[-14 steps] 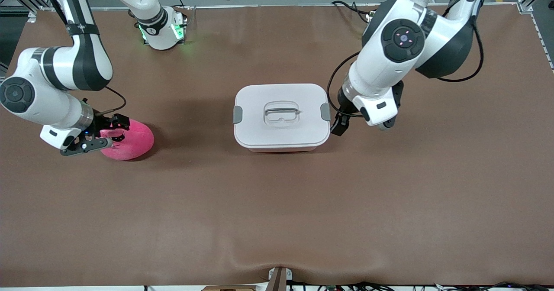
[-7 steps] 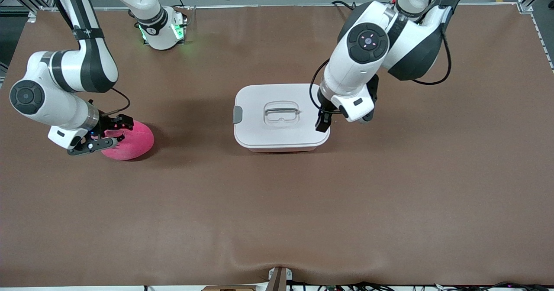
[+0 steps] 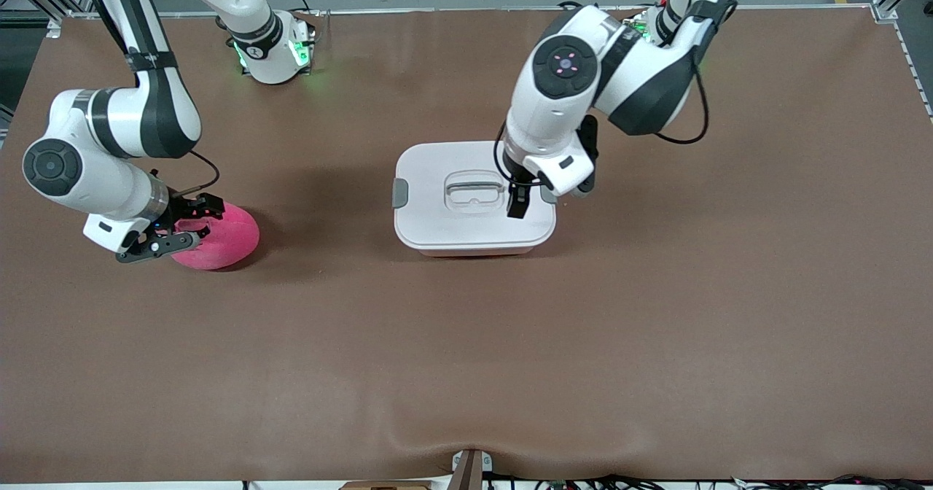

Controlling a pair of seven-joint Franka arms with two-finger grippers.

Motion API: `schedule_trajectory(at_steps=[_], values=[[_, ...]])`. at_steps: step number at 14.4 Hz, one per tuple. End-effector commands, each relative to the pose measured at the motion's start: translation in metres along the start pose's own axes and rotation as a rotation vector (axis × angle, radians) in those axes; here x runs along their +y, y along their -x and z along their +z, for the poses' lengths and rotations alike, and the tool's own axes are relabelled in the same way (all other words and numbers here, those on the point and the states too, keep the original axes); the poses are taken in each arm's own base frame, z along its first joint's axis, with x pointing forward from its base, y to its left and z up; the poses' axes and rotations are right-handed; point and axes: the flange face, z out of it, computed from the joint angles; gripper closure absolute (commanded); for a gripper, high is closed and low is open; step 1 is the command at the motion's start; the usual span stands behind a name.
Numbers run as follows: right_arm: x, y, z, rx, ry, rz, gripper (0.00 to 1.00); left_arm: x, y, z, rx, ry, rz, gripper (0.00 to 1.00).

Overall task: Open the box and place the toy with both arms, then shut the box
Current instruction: 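Lower the left gripper onto the lid handle while the right gripper descends, then grasp the lid handle with the left gripper while the right gripper grasps the toy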

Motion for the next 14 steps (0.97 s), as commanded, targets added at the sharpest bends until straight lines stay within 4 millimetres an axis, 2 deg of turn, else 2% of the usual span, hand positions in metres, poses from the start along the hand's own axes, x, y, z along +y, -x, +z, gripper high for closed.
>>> schedule_trajectory(at_steps=[1,4,7,11,14], values=[[0.010,0.005,0.000,-0.004,0.020,-0.006,0.00,-0.005,0.023,0.017,0.031,0.025,-0.026,0.00],[0.008,0.004,0.003,-0.011,0.019,-0.008,0.00,-0.012,0.038,0.033,0.039,0.027,-0.070,0.00],[0.001,0.002,0.001,-0.013,0.019,-0.017,0.00,-0.015,0.041,0.043,0.045,0.018,-0.073,0.00],[0.000,0.000,0.009,-0.023,0.017,-0.020,0.00,-0.028,0.052,0.067,0.036,0.030,-0.089,0.00],[-0.005,-0.002,0.012,-0.029,0.018,-0.028,0.00,-0.033,0.057,0.075,0.036,0.043,-0.095,0.00]])
